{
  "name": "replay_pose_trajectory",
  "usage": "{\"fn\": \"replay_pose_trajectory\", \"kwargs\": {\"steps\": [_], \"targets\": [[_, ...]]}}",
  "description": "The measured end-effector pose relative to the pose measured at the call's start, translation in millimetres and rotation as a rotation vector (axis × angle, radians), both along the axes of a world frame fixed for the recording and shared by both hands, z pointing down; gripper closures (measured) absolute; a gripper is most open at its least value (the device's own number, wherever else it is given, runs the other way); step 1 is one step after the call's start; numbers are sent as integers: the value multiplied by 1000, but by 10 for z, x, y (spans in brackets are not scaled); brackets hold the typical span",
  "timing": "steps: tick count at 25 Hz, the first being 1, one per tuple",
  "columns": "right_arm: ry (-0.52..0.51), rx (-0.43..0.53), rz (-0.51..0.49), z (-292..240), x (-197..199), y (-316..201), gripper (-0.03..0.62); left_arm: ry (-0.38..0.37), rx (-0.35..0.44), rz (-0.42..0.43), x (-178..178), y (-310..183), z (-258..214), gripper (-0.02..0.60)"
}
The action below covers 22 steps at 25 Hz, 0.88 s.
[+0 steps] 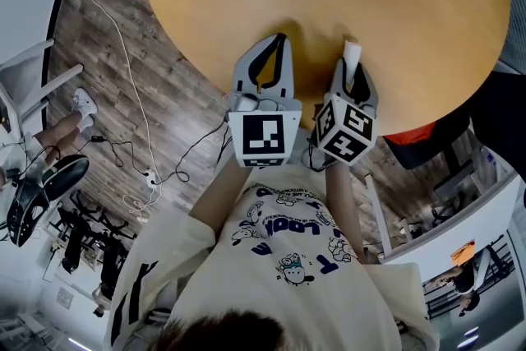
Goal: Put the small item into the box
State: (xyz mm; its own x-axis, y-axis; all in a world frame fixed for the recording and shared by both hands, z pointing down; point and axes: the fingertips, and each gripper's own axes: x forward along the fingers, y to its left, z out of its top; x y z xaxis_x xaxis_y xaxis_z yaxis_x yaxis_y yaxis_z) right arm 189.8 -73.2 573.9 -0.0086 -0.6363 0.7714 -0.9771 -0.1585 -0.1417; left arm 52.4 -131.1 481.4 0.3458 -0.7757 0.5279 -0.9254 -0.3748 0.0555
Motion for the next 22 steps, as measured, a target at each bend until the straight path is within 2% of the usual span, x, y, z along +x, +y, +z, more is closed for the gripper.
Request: {"fn": "replay_pose_trajectory", "kwargs": {"steps": [9, 22], "targets": [[23, 89, -38, -473, -111, -282, 442, 30, 74, -51, -163, -147, -377, 566], [70, 234, -122, -1150, -423, -904, 442, 71, 181, -138, -607, -517, -907, 566]]}}
